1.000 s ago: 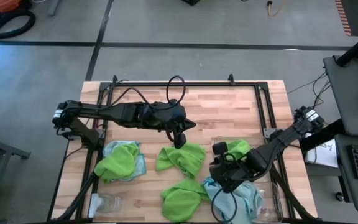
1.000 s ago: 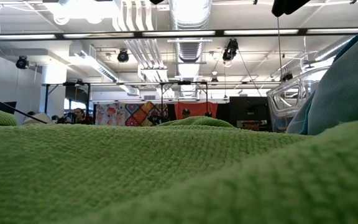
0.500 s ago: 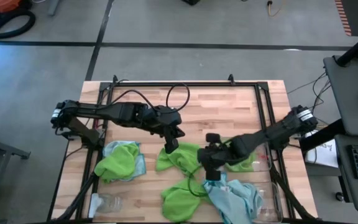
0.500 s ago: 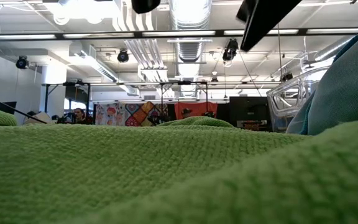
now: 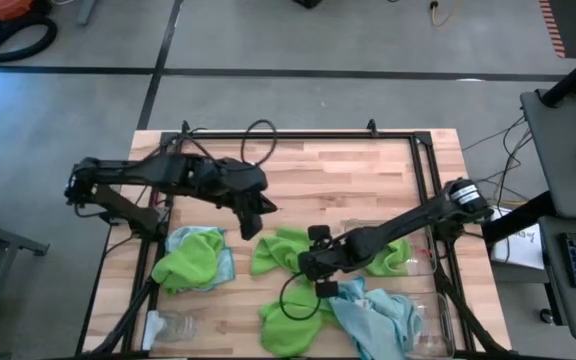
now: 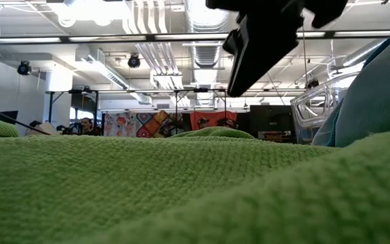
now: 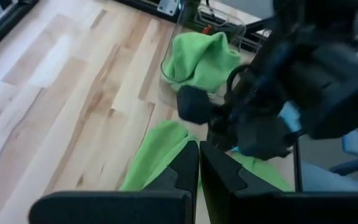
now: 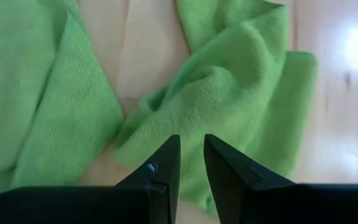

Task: Sort microfiber towel by color & place in baskets
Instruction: Put the green microfiber cloth into the top transparent bin

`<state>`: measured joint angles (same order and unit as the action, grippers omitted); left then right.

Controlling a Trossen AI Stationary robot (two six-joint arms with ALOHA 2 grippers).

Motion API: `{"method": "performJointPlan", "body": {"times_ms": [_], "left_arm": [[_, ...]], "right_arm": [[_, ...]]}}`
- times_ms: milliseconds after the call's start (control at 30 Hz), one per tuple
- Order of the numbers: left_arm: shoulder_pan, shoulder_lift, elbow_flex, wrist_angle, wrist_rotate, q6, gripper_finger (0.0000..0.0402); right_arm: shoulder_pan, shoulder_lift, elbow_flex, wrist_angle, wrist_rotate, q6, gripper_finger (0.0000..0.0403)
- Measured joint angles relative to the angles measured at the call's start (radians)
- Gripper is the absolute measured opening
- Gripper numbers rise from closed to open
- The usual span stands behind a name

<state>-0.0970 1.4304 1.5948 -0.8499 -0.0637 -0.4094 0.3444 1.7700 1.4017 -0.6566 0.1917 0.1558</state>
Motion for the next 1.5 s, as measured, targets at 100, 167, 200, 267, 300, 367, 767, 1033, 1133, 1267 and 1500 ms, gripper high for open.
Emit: {"method": "performJointPlan", "body": {"times_ms": [100, 167, 200, 267, 300, 367, 767, 1033, 1133, 1267, 1500], "left_arm": [[-0.001, -0.032, 0.0, -0.025, -0.002, -0.004, 0.0], [-0.002, -0.048, 0.0, -0.041, -0.003, -0.008, 0.0], [-0.002, -0.057, 0.0, -0.044, -0.003, -0.009, 0.0], [-0.004, -0.075, 0.0, -0.052, -0.004, -0.011, 0.0], [-0.005, -0.08, 0.0, -0.053, -0.004, -0.011, 0.0], [-0.009, -0.091, 0.0, -0.061, -0.004, -0.007, 0.0], [-0.031, -0.123, 0.0, -0.123, -0.005, 0.007, 0.0], [-0.031, -0.123, 0.0, -0.127, -0.005, 0.008, 0.0], [-0.031, -0.122, 0.0, -0.134, -0.005, 0.008, 0.0], [-0.031, -0.122, 0.0, -0.142, -0.005, 0.008, 0.0], [-0.031, -0.122, 0.0, -0.146, -0.005, 0.008, 0.0]], "right_arm": [[-0.005, 0.044, 0.0, 0.047, 0.002, -0.008, 0.0068], [-0.011, 0.071, 0.004, 0.071, 0.002, -0.014, 0.0068], [-0.015, 0.087, 0.012, 0.067, 0.002, -0.018, 0.0068], [-0.023, 0.115, 0.035, 0.064, 0.002, -0.024, 0.007], [-0.026, 0.128, 0.046, 0.06, 0.002, -0.023, 0.0073], [-0.034, 0.152, 0.076, 0.06, 0.002, -0.026, 0.008], [-0.078, 0.231, 0.183, -0.111, -0.009, -0.063, 0.0086], [-0.111, 0.231, 0.182, -0.125, 0.069, -0.03, 0.0086], [-0.115, 0.24, 0.182, -0.135, 0.058, -0.015, 0.0086], [-0.116, 0.269, 0.181, -0.162, 0.013, 0.007, 0.0086], [-0.116, 0.323, 0.184, -0.173, 0.013, 0.008, 0.0086]]}}
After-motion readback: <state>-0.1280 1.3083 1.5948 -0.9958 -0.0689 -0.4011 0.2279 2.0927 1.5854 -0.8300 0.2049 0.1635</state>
